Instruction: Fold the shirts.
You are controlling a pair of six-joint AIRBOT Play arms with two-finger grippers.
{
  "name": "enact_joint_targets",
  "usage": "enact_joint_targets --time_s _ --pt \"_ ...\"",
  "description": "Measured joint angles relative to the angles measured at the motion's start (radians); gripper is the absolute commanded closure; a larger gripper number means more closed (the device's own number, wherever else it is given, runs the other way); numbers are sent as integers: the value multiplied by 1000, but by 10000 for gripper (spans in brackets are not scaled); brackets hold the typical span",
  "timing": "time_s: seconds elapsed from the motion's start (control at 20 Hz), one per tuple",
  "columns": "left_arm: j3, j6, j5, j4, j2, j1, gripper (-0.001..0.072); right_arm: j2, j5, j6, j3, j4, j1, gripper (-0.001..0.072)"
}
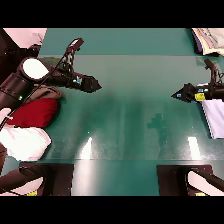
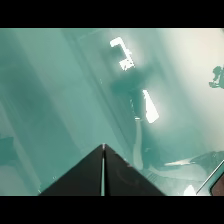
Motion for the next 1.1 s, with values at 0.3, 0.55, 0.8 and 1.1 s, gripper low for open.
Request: enact_joint_targets --time_s 0.3,0.55,0.8,1.1 --pt "0 0 1 0 0 0 681 0 7 0 0 1 0 688" --pt "0 0 2 0 0 0 681 0 7 0 0 1 0 689" --pt "0 -1 16 -47 0 0 500 0 7 0 0 1 0 689" --pt "10 -6 118 -6 1 5 8 0 8 0 0 1 0 689"
